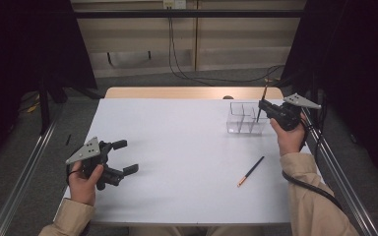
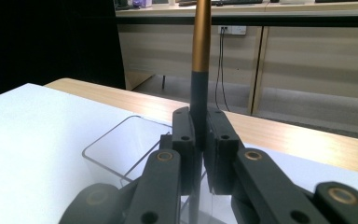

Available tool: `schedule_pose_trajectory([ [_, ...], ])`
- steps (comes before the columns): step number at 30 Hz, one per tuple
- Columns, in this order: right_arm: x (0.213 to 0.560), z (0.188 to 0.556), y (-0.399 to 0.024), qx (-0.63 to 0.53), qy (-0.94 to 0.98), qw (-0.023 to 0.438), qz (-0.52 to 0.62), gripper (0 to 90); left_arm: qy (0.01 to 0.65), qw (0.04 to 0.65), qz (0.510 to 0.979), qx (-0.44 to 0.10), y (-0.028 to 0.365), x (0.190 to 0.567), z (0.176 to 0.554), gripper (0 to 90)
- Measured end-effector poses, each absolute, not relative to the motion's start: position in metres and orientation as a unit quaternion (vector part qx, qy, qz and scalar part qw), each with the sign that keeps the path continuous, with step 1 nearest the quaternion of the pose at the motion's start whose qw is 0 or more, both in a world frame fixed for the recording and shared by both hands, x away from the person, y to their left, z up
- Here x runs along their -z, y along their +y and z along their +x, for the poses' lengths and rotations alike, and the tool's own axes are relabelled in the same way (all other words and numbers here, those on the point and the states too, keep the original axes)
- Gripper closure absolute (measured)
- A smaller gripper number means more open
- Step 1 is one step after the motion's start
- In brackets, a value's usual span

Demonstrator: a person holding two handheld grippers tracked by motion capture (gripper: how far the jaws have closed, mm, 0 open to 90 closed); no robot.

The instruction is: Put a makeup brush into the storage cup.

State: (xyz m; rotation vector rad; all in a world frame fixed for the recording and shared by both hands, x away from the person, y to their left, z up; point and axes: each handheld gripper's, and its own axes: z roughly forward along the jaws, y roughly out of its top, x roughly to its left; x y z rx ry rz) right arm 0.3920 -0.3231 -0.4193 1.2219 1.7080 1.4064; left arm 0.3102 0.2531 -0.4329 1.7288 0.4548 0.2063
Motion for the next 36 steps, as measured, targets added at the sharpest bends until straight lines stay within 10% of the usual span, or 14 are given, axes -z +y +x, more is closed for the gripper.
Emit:
schedule_pose_trajectory([
  [19,0.4234,0.392,-0.3238,-0.531,0.645,0.295,0.463,82.6,0.197,0.621,0.753,-0.09,0.253,0.433,0.3101,0.9],
  [30,0.4209,0.3873,-0.3229,-0.537,0.641,0.285,0.469,32.6,0.193,0.62,0.755,-0.09,0.2519,0.4331,0.3102,0.9],
  [36,0.4204,0.3833,-0.3245,-0.54,0.639,0.279,0.472,22.5,0.193,0.62,0.755,-0.09,0.2518,0.4327,0.31,0.9],
])
